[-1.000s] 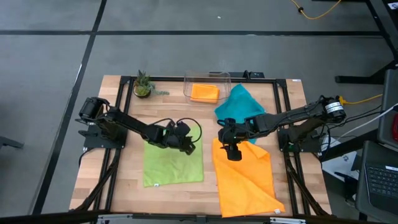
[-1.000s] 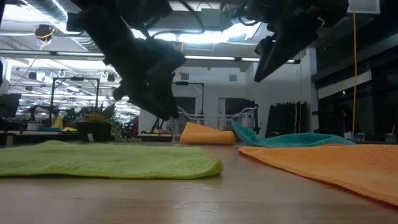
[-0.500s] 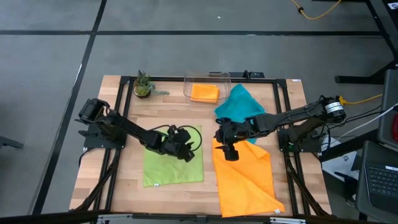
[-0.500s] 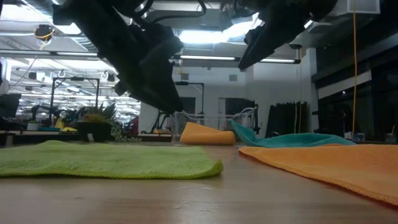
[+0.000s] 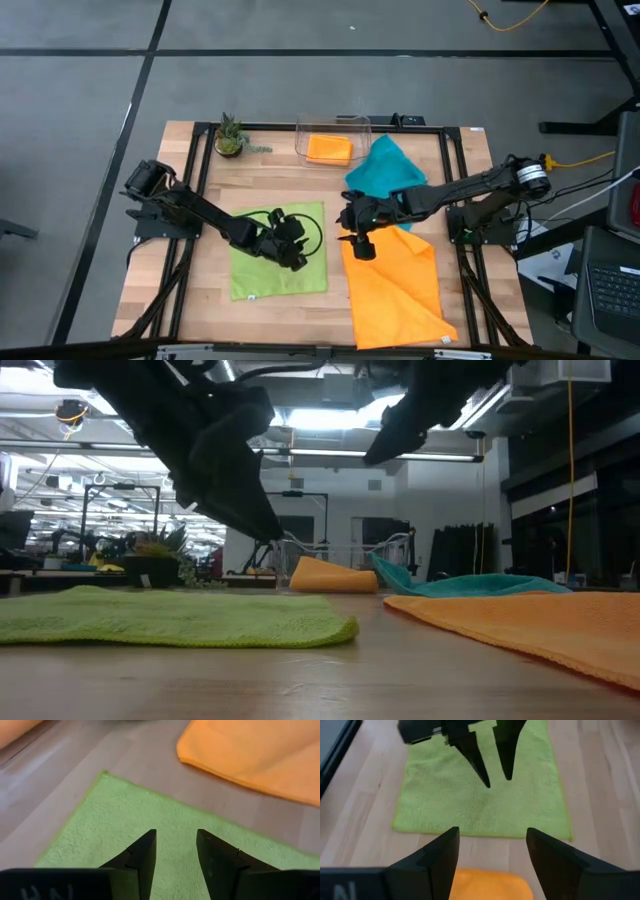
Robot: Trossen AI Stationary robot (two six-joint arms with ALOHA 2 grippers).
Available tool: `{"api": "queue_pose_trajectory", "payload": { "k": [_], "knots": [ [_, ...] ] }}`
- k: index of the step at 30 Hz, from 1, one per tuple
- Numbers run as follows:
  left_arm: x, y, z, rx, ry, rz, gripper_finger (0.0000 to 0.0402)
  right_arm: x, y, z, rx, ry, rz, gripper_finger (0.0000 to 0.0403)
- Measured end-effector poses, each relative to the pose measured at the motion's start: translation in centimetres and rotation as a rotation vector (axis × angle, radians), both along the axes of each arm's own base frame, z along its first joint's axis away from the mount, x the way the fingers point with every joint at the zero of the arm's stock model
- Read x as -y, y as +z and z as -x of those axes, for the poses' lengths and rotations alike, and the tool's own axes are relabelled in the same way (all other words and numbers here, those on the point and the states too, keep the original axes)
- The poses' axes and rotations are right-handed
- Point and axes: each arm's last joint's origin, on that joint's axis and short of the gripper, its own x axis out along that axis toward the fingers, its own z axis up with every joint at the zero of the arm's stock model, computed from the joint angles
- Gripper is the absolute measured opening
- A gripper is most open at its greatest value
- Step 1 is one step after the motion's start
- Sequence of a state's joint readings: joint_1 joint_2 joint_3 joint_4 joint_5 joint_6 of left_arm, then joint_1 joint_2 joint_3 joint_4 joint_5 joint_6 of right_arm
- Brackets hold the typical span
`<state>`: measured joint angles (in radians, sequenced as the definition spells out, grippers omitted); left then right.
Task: Fold microfiber towels
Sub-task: Fold the green microfiber cloth
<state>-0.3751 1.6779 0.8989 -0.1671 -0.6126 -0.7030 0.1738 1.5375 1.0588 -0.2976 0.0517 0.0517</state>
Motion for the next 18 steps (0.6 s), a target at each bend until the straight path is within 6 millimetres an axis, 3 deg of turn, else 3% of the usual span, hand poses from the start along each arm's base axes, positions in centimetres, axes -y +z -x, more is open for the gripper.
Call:
{"api": "queue_pose_trajectory", "payload": {
  "k": [8,14,18],
  "knots": [
    [2.6,-0.3,1.3,-0.055,-0.11,0.062,0.0135,-0.7,-4.9,-3.0,-0.045,0.031,-0.017,0.0234],
    [5.0,-0.9,3.5,-0.135,-0.084,0.18,0.0135,-2.5,-8.0,-4.5,-0.038,0.222,-0.178,0.0234],
    [6.5,-1.3,5.0,-0.208,-0.083,0.277,0.0135,-3.5,-9.1,-4.8,-0.03,0.339,-0.183,0.0234]
  ]
}}
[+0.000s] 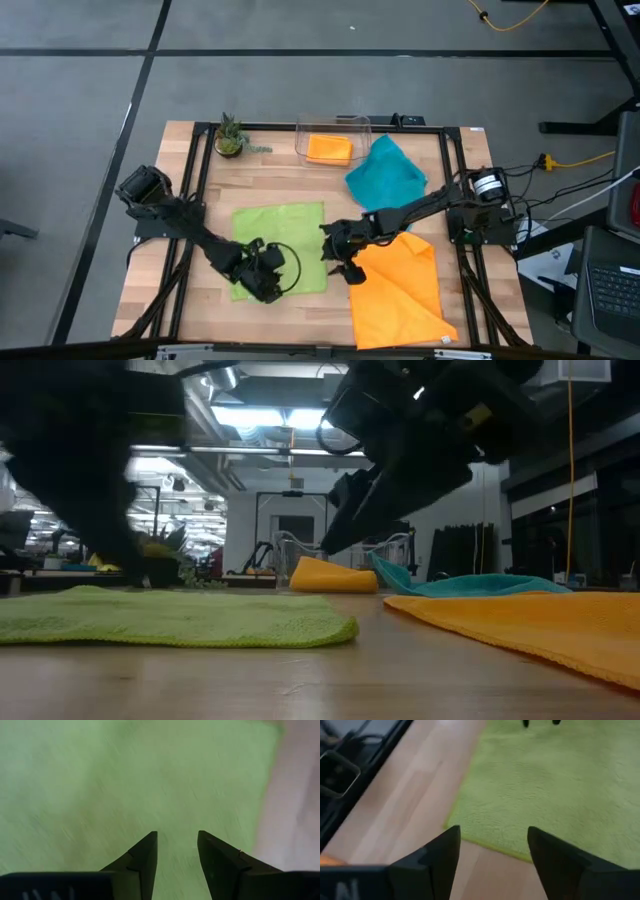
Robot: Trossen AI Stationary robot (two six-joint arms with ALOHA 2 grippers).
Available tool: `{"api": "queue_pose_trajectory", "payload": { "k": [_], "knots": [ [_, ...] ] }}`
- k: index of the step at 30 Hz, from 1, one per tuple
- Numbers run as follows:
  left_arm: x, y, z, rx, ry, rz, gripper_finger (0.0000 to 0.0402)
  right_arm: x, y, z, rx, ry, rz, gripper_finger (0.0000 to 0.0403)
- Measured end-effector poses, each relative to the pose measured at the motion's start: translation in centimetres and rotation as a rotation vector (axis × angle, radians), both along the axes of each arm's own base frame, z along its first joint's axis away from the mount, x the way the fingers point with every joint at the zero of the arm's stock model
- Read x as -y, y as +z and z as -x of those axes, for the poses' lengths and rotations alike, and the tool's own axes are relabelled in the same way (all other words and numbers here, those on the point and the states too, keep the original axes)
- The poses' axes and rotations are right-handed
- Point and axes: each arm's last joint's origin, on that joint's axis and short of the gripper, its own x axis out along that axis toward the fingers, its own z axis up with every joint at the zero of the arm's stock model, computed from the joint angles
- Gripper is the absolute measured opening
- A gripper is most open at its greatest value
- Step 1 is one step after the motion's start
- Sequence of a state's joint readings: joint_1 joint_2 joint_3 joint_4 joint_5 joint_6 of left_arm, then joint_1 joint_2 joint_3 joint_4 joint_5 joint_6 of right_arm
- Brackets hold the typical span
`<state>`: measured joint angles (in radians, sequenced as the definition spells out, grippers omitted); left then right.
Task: Fold microfiber towels
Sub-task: Fold the green microfiber cloth
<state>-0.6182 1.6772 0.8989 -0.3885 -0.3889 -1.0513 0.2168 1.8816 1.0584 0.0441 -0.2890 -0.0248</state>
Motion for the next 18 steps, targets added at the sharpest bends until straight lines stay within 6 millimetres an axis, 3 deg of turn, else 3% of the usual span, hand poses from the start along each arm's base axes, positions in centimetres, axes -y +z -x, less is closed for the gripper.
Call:
{"api": "queue_pose_trajectory", "payload": {
  "k": [10,18],
  "knots": [
    [3.5,-0.3,2.9,-0.249,-0.104,0.329,0.0135,-2.3,-0.2,-0.8,0.177,0.101,0.017,0.0234],
    [5.7,-0.3,5.2,-0.324,-0.142,0.373,0.0135,-4.0,-0.1,-0.4,0.183,-0.006,0.055,0.0234]
  ]
}}
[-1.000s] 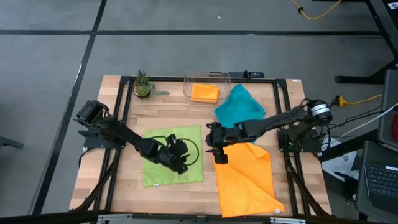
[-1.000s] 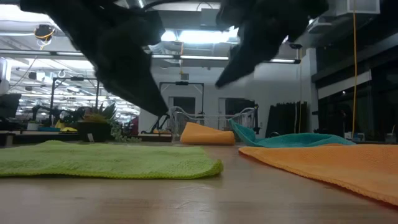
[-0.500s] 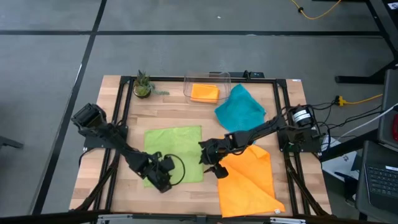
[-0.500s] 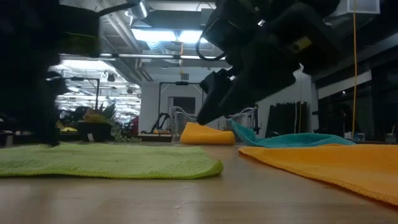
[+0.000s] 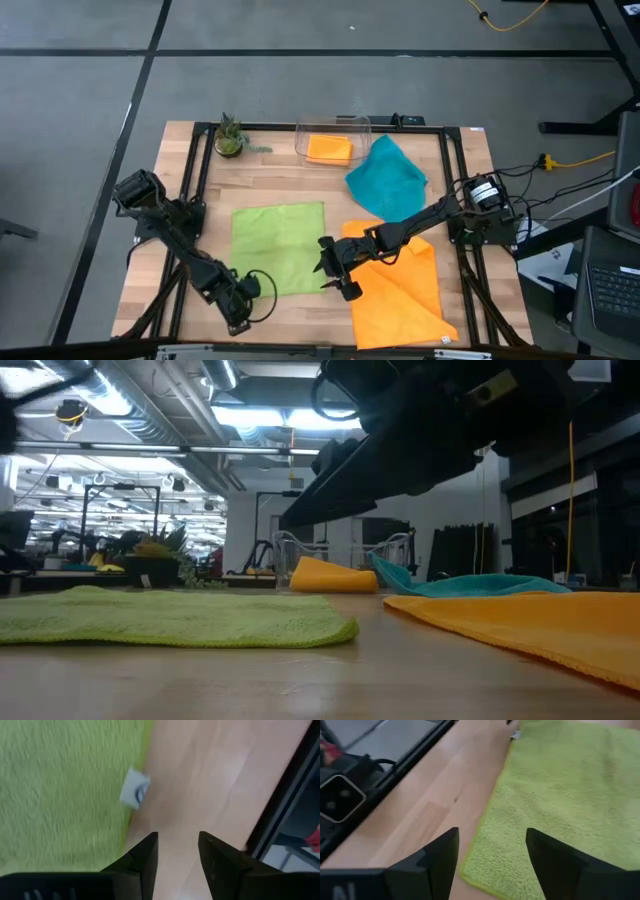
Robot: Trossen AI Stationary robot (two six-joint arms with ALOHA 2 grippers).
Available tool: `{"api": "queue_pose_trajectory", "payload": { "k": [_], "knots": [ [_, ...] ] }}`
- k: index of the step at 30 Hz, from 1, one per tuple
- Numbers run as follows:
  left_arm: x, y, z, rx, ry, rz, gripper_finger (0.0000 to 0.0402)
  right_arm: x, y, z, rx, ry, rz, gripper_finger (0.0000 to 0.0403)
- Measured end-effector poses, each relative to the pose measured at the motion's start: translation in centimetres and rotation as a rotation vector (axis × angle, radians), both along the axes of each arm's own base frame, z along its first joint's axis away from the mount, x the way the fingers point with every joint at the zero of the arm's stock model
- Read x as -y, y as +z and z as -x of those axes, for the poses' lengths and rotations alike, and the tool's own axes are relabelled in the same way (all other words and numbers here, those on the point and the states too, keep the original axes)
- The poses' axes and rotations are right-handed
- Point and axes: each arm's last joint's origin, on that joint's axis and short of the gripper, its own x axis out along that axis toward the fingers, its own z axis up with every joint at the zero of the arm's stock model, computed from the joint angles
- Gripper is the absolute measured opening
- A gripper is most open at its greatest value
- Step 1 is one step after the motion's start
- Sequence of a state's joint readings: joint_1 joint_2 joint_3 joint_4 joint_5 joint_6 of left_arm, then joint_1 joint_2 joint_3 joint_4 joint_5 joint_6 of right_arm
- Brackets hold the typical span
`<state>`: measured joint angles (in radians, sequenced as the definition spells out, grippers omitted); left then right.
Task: Fold microfiber towels
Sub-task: Fold the green microfiber cloth
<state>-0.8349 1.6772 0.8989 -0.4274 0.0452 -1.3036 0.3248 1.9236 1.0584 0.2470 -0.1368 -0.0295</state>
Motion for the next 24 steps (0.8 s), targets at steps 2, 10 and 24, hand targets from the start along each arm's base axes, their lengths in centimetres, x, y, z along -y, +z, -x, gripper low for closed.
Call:
{"api": "queue_pose_trajectory", "payload": {
  "k": [2,10,24],
  "knots": [
    [0.2,-0.1,0.5,0.005,-0.008,-0.035,0.0135,-0.3,0.0,0.1,0.005,-0.016,0.017,0.0234],
    [1.1,0.1,1.2,0.145,0.059,-0.111,0.0135,-1.2,0.0,0.4,-0.022,-0.108,-0.031,0.0234],
    [0.1,0.2,0.6,0.387,-0.051,-0.416,0.0133,-1.4,0.0,0.4,-0.029,-0.18,-0.061,0.0234]
  ]
}}
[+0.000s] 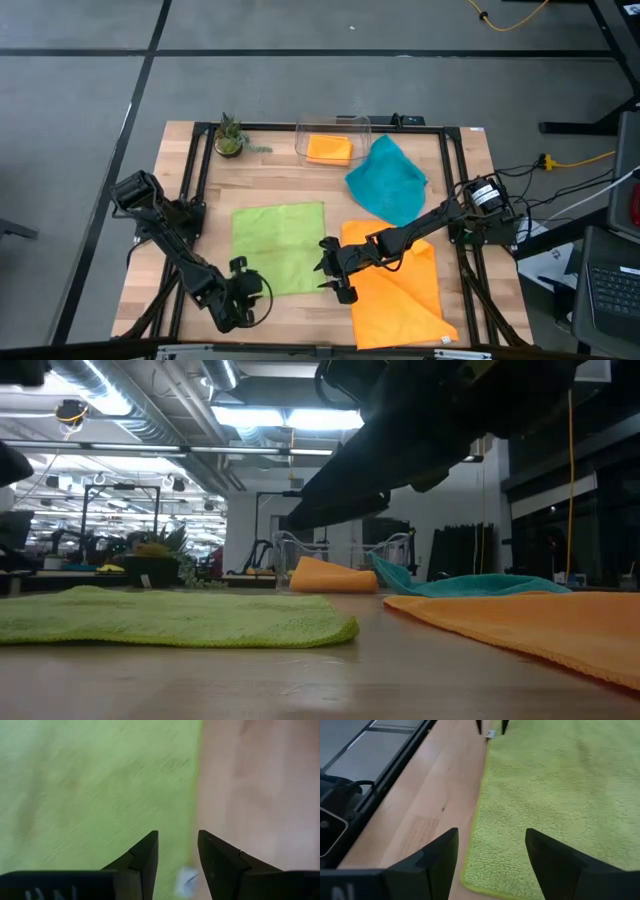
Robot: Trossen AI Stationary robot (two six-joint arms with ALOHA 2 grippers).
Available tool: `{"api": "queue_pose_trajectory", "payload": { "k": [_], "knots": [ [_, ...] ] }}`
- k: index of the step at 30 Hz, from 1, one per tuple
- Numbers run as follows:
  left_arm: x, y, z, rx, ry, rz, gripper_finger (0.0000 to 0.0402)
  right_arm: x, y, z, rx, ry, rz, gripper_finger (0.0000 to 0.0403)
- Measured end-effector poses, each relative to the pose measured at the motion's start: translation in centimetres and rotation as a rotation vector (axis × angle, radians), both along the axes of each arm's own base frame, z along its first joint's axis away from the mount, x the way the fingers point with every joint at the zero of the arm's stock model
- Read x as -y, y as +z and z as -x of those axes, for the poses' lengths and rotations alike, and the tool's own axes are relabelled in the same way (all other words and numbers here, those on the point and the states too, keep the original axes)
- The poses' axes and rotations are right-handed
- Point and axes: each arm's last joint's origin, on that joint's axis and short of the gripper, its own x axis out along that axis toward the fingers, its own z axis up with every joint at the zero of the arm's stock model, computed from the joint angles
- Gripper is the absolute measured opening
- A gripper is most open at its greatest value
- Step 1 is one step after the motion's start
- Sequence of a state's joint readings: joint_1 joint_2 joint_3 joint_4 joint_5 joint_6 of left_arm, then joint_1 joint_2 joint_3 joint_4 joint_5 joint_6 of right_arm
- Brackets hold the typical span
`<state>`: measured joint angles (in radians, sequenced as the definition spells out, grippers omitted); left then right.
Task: Fold microfiber towels
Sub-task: Fold the green microfiber cloth
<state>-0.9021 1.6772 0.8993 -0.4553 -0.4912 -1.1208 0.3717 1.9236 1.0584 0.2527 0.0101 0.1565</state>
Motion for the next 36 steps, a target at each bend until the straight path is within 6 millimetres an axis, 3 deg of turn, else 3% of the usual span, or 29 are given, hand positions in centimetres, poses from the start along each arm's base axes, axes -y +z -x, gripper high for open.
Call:
{"api": "queue_pose_trajectory", "payload": {
  "k": [11,20,25,36],
  "knots": [
    [0.8,-0.2,1.9,-0.051,-0.078,-0.043,0.0138,0.0,0.0,0.0,0.002,-0.006,0.003,0.0234],
    [0.8,-0.3,2.2,-0.121,-0.098,-0.017,0.0192,0.0,-0.1,-0.1,0.011,-0.006,-0.001,0.0234],
    [0.8,-0.3,2.2,-0.122,-0.099,-0.019,0.0219,-0.3,-1.4,-0.4,-0.007,0.015,-0.009,0.0234],
    [0.5,-0.7,2.9,-0.194,-0.116,-0.064,0.0221,-2.9,-4.5,-1.9,-0.072,0.085,0.027,0.0234]
  ]
}}
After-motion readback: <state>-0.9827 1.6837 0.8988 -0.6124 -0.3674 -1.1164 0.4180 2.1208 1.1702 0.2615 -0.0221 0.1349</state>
